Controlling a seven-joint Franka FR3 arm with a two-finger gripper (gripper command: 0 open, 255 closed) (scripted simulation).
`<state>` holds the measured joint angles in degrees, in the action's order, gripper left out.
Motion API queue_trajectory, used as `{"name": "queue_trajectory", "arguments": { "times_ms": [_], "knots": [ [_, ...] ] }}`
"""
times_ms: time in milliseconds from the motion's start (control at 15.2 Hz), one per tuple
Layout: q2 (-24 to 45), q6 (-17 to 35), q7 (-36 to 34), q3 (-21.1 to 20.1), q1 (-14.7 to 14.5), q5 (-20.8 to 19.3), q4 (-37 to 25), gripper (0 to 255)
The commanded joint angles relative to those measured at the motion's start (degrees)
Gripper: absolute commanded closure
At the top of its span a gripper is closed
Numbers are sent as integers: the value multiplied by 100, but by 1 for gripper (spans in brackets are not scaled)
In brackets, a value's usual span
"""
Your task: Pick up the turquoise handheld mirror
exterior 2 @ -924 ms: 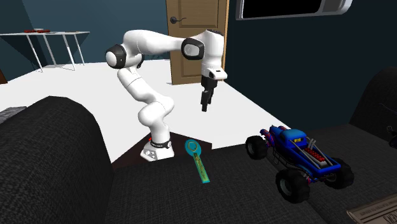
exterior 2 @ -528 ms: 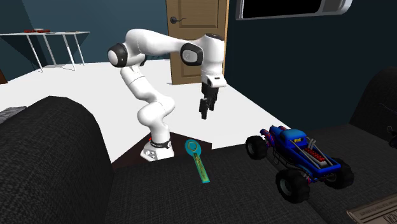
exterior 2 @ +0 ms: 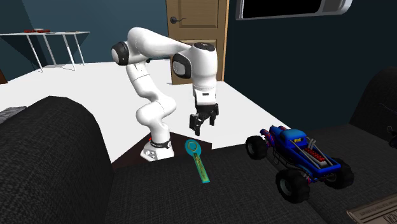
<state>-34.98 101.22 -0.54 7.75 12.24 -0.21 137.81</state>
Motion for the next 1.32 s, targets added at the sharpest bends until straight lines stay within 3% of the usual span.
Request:
{"name": "queue_trajectory", "arguments": {
  "times_ms": [0,330,924,990,1254],
  "knots": [
    [203,221,-87,210,189,3,-25,0],
    [587,627,-264,667,577,59,-88,0],
    [717,1238,-189,724,581,62,399,0],
    [727,1248,-184,728,581,63,398,255],
    [736,1244,-185,727,578,65,385,255]
  ]
}}
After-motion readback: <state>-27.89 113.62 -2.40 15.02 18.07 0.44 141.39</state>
